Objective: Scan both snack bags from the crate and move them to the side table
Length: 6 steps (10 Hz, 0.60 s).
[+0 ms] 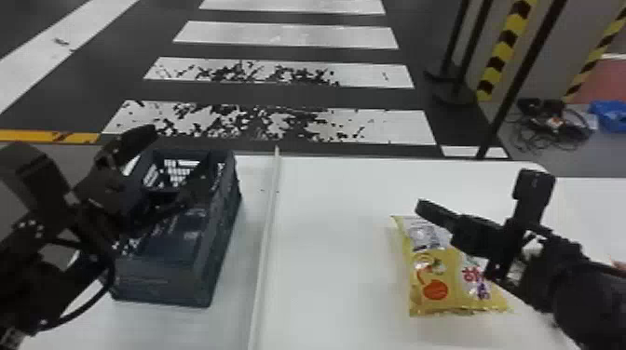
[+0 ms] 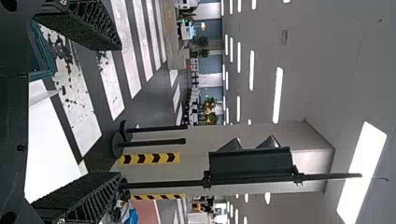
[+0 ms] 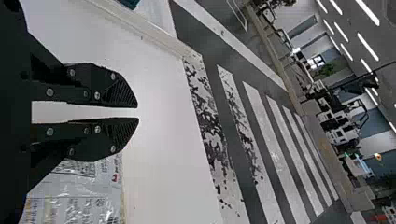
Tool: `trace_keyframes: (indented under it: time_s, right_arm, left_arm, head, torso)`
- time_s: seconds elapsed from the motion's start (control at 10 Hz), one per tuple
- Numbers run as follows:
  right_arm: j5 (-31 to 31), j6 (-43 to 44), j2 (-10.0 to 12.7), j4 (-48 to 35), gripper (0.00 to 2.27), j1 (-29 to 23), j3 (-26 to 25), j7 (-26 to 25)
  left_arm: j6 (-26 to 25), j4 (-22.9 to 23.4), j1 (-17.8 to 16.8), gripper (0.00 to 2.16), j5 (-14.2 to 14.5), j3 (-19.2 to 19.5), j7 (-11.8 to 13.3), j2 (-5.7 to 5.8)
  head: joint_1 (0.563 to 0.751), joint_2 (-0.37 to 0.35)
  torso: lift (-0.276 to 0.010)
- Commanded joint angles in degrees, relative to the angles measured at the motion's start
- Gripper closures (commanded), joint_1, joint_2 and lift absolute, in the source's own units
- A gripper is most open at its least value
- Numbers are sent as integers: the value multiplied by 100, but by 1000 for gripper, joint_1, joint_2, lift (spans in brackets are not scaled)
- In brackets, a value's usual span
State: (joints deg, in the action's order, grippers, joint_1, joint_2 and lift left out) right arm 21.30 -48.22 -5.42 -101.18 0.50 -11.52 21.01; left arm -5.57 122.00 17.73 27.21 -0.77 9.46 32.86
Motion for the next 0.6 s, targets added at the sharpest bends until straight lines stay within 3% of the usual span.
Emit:
trace_keyframes:
  time_s: [0.0, 0.3, 0.5]
  right_arm:
    - [-319, 361, -65, 837, 2132, 592, 230, 70]
    - [-768, 800, -161, 2076, 2132, 1330, 634, 158]
    - [-961, 871, -258, 2331, 2132, 1453, 731, 193]
  left_arm:
    - [34, -1, 143, 33, 12, 25, 30, 27]
    - [262, -1, 389, 33, 3, 174, 135, -17]
    - [297, -1, 398, 33, -6, 183, 153, -69]
  head:
    - [695, -14]
    - [695, -6]
    - [695, 0]
  torso:
    - [-95]
    - [-95]
    - [-95]
